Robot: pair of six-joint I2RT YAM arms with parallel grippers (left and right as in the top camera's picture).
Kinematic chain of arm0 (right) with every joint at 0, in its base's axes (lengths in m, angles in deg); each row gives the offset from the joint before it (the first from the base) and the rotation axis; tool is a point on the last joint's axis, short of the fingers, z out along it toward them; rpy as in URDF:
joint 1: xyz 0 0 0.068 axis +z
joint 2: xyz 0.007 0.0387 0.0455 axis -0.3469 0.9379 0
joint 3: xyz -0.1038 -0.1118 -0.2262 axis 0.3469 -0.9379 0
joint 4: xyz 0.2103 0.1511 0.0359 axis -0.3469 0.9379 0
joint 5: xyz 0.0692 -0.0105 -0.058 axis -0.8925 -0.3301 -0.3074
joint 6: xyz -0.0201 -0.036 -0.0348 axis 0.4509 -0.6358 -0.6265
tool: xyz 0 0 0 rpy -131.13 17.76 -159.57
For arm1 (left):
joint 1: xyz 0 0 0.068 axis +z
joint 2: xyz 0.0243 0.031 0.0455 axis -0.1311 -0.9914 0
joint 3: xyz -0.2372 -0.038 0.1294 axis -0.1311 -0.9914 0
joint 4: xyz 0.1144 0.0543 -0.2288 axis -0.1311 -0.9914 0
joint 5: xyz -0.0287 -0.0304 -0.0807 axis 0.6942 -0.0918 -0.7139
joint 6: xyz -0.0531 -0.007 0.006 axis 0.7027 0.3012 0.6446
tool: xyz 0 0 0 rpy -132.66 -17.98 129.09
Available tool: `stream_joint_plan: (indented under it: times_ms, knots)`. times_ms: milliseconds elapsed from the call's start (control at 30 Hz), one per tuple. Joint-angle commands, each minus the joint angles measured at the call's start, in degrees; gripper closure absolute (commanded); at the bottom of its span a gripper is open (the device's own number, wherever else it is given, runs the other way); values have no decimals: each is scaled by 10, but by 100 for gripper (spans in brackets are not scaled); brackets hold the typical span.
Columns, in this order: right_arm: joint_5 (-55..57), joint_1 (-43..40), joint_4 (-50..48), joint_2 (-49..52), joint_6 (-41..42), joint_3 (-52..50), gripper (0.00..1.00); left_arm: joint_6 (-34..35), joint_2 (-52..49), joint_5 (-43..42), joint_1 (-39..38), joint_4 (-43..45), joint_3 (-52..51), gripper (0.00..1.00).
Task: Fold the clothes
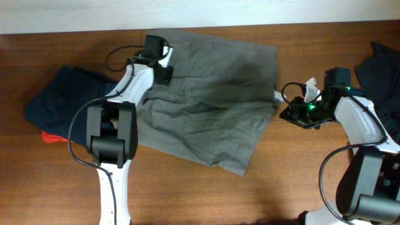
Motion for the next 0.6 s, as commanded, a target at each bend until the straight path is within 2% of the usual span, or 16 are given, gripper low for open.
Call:
stream_joint_plan:
  times_ms: [0, 33, 67, 200, 300, 567]
  knots:
    - [51, 36, -2, -1, 3, -1, 57, 50, -65, 57, 5, -48, -22, 100]
    - [81, 50, -3, 1, 15, -3, 47, 59, -65, 57, 2, -59, -16, 100]
    - [98, 59, -5, 4, 26, -5, 41, 67, -65, 57, 1, -66, -11, 100]
    - [99, 97, -40, 29, 36, -21, 39, 100, -65, 56, -7, -101, 14, 100]
    - [71, 123, -41, 47, 42, -29, 44, 100, -65, 57, -17, -129, 35, 100]
    - [69, 167, 81, 54, 27, -36, 37, 100, -65, 79, -30, -177, 97, 100]
